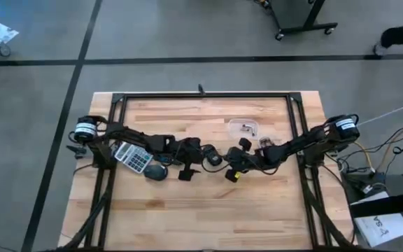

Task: Insert battery
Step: Insert the brown battery into the black mouse battery compartment

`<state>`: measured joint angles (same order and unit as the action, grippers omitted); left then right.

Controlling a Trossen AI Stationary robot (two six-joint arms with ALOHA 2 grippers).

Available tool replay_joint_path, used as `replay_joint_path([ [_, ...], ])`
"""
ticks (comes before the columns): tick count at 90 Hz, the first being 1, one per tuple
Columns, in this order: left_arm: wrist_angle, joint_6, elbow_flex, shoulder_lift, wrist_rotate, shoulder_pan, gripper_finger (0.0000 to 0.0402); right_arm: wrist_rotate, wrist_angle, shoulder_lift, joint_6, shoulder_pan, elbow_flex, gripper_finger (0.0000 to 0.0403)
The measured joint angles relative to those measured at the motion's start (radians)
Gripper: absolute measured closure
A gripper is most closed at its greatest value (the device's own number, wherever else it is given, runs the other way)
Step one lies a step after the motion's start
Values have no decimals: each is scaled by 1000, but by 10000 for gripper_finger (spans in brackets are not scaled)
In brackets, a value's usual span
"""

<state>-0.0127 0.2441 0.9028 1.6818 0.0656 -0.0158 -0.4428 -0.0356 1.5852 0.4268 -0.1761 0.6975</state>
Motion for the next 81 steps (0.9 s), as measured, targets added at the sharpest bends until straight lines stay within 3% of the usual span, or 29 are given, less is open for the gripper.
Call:
replay_joint_path([
  [22, 8, 104, 0, -70, -19, -109, 86, 32, -6, 0, 12, -7, 0, 394],
  [41, -18, 193, 0, 19, 142, -211, 86, 51, -5, 0, 48, -10, 0, 394],
  [81, -81, 274, 0, 113, 176, -206, 86, 51, -8, 0, 82, -9, 0, 394],
])
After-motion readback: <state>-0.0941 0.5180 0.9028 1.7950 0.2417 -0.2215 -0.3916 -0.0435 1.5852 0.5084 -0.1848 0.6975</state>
